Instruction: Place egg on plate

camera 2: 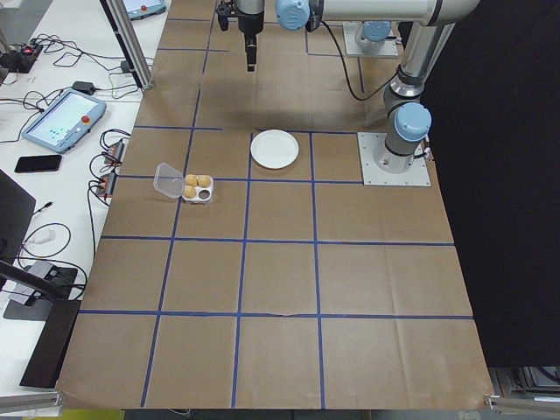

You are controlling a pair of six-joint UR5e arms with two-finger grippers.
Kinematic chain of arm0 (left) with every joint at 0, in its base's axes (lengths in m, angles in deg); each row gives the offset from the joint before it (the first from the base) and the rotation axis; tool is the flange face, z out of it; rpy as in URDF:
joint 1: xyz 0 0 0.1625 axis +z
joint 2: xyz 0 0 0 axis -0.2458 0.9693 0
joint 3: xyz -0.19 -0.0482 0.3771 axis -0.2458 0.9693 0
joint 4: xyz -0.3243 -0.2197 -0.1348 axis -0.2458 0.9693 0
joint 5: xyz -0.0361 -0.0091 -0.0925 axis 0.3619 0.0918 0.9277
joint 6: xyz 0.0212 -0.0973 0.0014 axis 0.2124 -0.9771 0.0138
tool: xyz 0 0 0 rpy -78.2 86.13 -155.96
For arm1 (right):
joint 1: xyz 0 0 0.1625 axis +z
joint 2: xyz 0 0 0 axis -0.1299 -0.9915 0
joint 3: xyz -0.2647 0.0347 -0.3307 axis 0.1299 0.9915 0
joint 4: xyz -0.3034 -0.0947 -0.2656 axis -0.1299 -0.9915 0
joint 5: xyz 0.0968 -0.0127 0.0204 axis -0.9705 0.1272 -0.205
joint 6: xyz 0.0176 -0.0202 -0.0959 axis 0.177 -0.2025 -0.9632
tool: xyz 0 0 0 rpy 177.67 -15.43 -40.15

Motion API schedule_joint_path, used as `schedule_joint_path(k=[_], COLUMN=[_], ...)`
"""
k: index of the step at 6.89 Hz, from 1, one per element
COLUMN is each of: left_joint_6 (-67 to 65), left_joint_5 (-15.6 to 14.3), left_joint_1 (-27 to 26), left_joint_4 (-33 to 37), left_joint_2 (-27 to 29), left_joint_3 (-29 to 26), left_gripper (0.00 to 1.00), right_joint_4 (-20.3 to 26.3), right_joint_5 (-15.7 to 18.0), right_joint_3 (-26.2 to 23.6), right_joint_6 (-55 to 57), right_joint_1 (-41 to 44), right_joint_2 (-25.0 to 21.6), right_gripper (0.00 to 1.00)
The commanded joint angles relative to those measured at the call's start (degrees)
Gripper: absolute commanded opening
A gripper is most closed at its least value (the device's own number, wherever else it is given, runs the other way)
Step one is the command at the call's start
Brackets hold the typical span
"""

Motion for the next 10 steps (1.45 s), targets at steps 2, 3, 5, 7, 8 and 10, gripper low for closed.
schedule_joint_path(k=[2, 3, 5, 7, 8, 10], left_joint_6=[0.00, 0.09, 0.26, 1.84, 8.02, 20.15], left_joint_5=[0.09, 0.09, 0.26, 0.96, 0.62, 0.35], left_joint_1=[0.02, 0.02, 0.98, 7.45, 10.97, 19.31], left_joint_4=[-0.30, -0.30, -0.57, -0.48, -0.48, -0.74], left_joint_2=[0.02, 0.02, 0.54, 1.16, 1.25, 1.95], left_joint_3=[0.02, 0.02, -0.41, -1.65, -1.74, -1.91], left_gripper=[1.00, 1.00, 1.00, 1.00, 1.00, 1.00], right_joint_4=[-0.06, 0.03, 0.03, 0.03, 0.03, 0.03], right_joint_5=[0.03, 0.03, 0.03, 0.03, 0.03, 0.03], right_joint_3=[0.00, 0.00, 0.00, 0.00, 0.00, 0.00], right_joint_6=[0.00, 0.00, 0.00, 0.00, 0.00, 0.00], right_joint_1=[0.00, 0.00, 0.00, 0.00, 0.00, 0.00], right_joint_2=[0.00, 0.00, 0.00, 0.00, 0.00, 0.00], right_gripper=[1.00, 1.00, 1.00, 1.00, 1.00, 1.00])
